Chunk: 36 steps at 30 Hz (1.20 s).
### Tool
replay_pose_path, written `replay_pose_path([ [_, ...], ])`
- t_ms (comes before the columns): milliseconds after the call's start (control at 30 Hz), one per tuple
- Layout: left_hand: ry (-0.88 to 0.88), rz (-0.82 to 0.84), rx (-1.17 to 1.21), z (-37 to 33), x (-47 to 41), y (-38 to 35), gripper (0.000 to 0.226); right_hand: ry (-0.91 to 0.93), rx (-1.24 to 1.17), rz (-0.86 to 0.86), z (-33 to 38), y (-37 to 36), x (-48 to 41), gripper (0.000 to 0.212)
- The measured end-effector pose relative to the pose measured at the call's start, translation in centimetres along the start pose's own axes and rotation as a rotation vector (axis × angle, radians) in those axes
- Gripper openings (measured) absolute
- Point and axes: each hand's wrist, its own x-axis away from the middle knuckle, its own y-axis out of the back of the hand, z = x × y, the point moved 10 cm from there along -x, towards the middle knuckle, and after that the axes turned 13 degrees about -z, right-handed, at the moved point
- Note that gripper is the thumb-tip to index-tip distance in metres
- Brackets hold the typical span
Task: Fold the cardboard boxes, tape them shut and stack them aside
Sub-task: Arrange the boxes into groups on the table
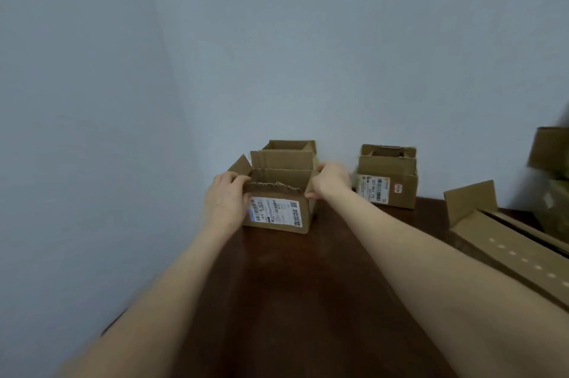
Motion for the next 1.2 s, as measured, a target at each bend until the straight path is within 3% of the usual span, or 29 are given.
replay_pose_path([
  [100, 0.045, 0.036, -0.020, -0.3, -0.2, -1.6, 0.058, 0.013, 0.004, -0.030, 0.9, -1.1, -1.1, 0.004],
  [233, 0.074, 0.040, -0.027, -1.4, -0.6, -1.9, 0.068, 0.056, -0.017, -0.032, 1.4, -0.9, -1.4, 0.036],
  [400, 0.008, -0.163, 0.164, -6.7, -0.5, 1.7, 0.057, 0.181, 0.116, -0.142, 0.9, 4.6, 0.3, 0.040],
  [700, -0.041, 0.140, 0.588, -23.7, 4.1, 2.7, 0.035, 0.288, 0.167, -0.379, -1.0, 19.0, 6.4, 0.039],
  [767, -0.130, 0.189, 0.649, -28.3, 5.5, 3.6, 0.036, 0.263, 0.207, -0.417, -2.5, 22.6, 7.4, 0.040],
  [833, -0.307, 0.355, 0.716, -33.4, 7.8, 4.2, 0.043, 0.233, 0.262, -0.416, -4.2, 25.6, 8.1, 0.040],
  [900, -0.491, 0.591, 0.705, -37.7, 10.9, 4.3, 0.067, 0.210, 0.354, -0.369, -5.9, 27.9, 8.5, 0.037],
  [967, -0.663, 0.710, 0.541, -40.3, 13.4, 4.0, 0.091, 0.158, 0.475, -0.292, -8.3, 29.5, 8.8, 0.033],
  [1067, -0.813, 0.686, 0.329, -41.6, 15.0, 3.0, 0.092, 0.053, 0.605, -0.212, -11.7, 31.6, 9.7, 0.033],
  [1200, -0.832, 0.688, 0.235, -40.9, 15.6, 2.0, 0.086, -0.013, 0.644, -0.170, -14.6, 33.2, 10.3, 0.030],
])
